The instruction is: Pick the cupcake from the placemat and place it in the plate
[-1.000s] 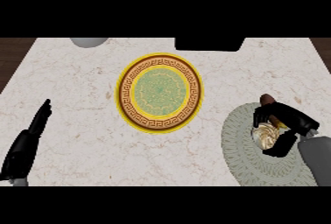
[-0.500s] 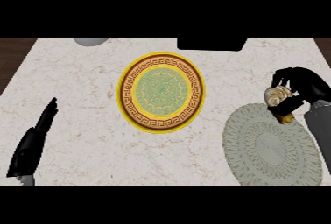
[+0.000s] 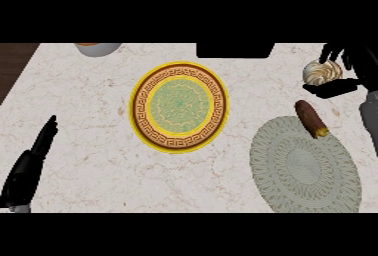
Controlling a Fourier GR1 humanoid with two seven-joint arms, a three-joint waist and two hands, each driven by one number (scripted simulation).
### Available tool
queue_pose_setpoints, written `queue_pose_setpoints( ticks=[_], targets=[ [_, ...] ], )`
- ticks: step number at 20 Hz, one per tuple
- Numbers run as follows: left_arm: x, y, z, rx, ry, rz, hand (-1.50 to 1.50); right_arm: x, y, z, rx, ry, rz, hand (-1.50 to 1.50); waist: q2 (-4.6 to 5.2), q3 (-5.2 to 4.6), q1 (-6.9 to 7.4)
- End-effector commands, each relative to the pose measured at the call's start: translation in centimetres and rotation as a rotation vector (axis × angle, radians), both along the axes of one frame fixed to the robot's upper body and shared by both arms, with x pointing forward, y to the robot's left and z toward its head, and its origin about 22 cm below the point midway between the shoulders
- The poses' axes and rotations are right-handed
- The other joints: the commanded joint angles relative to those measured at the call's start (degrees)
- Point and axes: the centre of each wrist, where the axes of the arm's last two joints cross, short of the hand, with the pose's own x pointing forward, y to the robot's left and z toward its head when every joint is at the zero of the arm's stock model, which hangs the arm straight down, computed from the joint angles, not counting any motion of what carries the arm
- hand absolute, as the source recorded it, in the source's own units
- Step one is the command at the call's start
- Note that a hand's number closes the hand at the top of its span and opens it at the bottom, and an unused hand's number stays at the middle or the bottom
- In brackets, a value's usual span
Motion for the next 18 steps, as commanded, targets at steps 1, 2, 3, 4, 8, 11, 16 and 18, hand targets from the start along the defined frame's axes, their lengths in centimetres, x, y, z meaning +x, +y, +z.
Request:
queue_pose_setpoints(
  ticks=[1, 2, 3, 4, 8, 11, 16, 18],
  targets=[
    [-1.5, 0.1, 0.0, 0.017, 0.008, 0.021, 0.00, -0.4, 1.8, 3.3, 0.084, -0.108, 0.168, 1.50, -0.39, -0.01, -0.43],
    [-0.6, 0.2, 0.1, -0.016, 0.002, 0.018, 0.00, -0.5, 3.6, 3.1, 0.100, -0.091, 0.193, 1.50, -0.25, -0.04, -0.58],
    [-1.1, -1.7, -0.8, -0.020, 0.010, 0.004, 0.00, -0.1, 4.7, 3.5, 0.129, -0.069, 0.233, 1.50, -0.19, -0.03, -0.29],
    [-0.3, -0.7, 0.8, 0.013, -0.004, 0.031, 0.00, -1.0, 5.5, 3.6, 0.133, -0.054, 0.267, 1.50, -0.31, -0.03, -0.77],
    [0.0, 1.0, 1.3, -0.004, -0.003, 0.026, 0.00, -2.7, 11.7, 4.7, 0.132, -0.058, 0.336, 1.50, -0.26, -0.07, -0.81],
    [-0.2, -1.4, -0.4, 0.003, -0.020, 0.007, 0.00, -2.7, 14.2, 5.7, 0.188, -0.046, 0.375, 1.50, -0.02, -0.05, -0.35],
    [-0.3, -1.7, 1.5, 0.002, -0.010, -0.009, 0.00, -2.2, 20.5, 5.8, 0.210, 0.010, 0.366, 1.50, 0.02, -0.01, 0.41],
    [-0.8, -0.3, 0.4, -0.005, 0.008, -0.004, 0.00, -2.1, 21.7, 6.0, 0.216, 0.046, 0.359, 1.50, 0.07, -0.03, 0.22]
  ],
)
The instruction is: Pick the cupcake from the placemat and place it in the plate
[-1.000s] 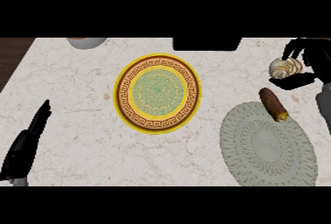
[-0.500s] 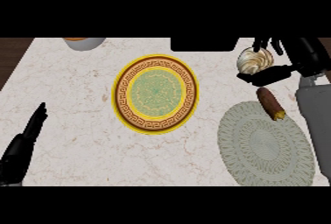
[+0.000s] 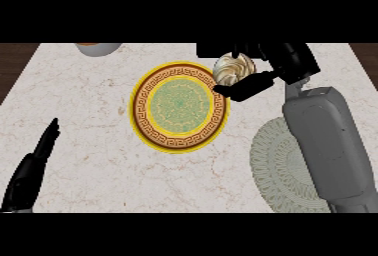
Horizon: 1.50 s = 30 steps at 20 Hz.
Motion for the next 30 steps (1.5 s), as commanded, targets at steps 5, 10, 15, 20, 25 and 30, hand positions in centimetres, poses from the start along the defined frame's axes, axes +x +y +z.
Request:
queue_pose_setpoints(
  ticks=[5, 10, 15, 20, 25, 30],
  targets=[
    [1.4, 1.6, 1.1, 0.005, -0.005, -0.006, 0.00, 1.0, 8.8, -1.5, -0.060, 0.144, 0.026, 1.50, 0.26, -0.01, 0.36],
    [0.5, 0.8, -0.3, -0.020, -0.013, -0.037, 0.00, 2.3, 11.4, -4.1, -0.105, 0.190, 0.024, 1.50, 0.45, -0.02, 1.51],
    [1.6, -0.5, 1.9, -0.013, -0.027, -0.044, 0.00, 3.7, 11.0, -8.0, -0.103, 0.281, 0.031, 1.50, 0.78, 0.03, 2.45],
    [1.6, -0.2, 1.0, 0.001, -0.021, -0.052, 0.00, 3.3, 10.7, -10.6, 0.041, 0.420, -0.099, -1.50, 0.80, 0.01, 3.09],
    [1.8, -1.8, 0.2, -0.005, -0.006, -0.050, 0.00, 4.5, 11.6, -9.8, 0.046, 0.406, -0.090, -1.50, 0.86, 0.02, 3.01],
    [1.1, 0.5, 0.4, -0.004, -0.019, -0.047, 0.00, 3.5, 12.0, -9.3, 0.301, 0.336, -0.120, -1.50, 0.61, 0.03, 3.40]
  ],
)
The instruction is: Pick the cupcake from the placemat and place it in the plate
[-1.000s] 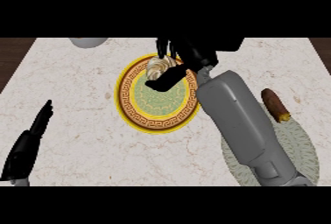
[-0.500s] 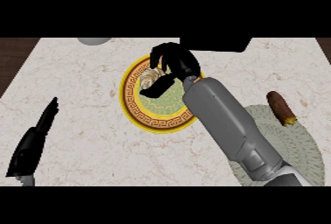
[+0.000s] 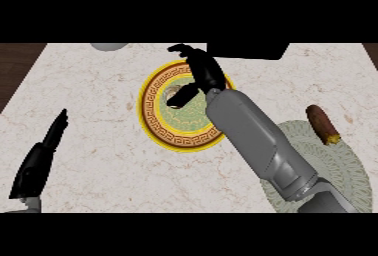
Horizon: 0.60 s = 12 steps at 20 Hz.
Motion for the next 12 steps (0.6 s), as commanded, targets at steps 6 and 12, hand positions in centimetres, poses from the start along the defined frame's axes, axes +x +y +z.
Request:
queue_pose_setpoints(
  ticks=[6, 12],
  targets=[
    [-1.0, 1.0, -0.2, -0.013, 0.020, 0.046, 0.00, 1.3, -2.9, 0.8, 0.311, -0.068, -0.226, -1.50, -0.47, 0.02, -2.61],
    [-0.9, 0.6, -0.4, -0.007, 0.017, 0.046, 0.00, 2.2, -10.2, -0.3, 0.548, -0.087, -0.230, -1.50, -0.26, 0.06, -2.92]
  ],
)
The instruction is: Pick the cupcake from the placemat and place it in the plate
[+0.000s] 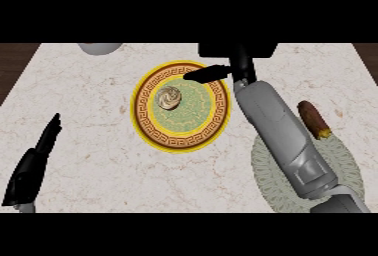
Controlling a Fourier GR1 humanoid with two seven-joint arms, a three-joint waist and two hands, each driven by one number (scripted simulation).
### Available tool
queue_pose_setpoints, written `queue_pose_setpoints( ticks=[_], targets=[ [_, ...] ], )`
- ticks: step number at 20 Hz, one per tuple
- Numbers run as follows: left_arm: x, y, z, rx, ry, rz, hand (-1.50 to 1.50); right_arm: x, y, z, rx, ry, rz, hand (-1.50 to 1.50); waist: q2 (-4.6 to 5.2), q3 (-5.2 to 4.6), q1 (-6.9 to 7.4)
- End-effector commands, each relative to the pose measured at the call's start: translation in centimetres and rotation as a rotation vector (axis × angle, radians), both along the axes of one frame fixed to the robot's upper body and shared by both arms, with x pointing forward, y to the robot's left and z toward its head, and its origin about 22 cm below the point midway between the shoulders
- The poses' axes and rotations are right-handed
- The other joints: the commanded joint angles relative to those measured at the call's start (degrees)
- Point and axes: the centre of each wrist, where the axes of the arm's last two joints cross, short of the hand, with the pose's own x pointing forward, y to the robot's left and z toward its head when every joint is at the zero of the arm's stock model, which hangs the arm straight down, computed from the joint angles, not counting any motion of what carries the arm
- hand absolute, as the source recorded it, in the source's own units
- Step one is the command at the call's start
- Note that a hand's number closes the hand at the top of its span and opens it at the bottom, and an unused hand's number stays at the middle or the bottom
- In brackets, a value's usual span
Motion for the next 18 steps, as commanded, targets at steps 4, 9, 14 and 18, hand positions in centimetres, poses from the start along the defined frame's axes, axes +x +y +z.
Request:
queue_pose_setpoints(
  ticks=[4, 9, 14, 18],
  targets=[
    [-0.5, 0.1, -0.8, 0.000, -0.001, 0.000, 0.00, 1.3, -10.1, -0.3, 0.170, -0.081, -0.013, -1.50, 0.15, -0.01, 0.02],
    [0.0, 0.2, 2.2, 0.016, -0.005, -0.023, 0.00, 0.4, -17.1, -2.9, 0.133, -0.118, 0.010, -1.50, 0.18, 0.04, 0.53],
    [-0.3, 1.2, 0.4, 0.006, 0.014, -0.011, 0.00, 0.3, -19.5, -3.0, 0.100, -0.123, 0.048, -1.50, 0.10, 0.00, 0.28],
    [0.9, 0.8, 0.1, -0.016, -0.013, -0.005, 0.00, -0.3, -23.0, -3.3, 0.112, -0.134, 0.014, -1.50, 0.41, 0.02, 0.69]
  ],
)
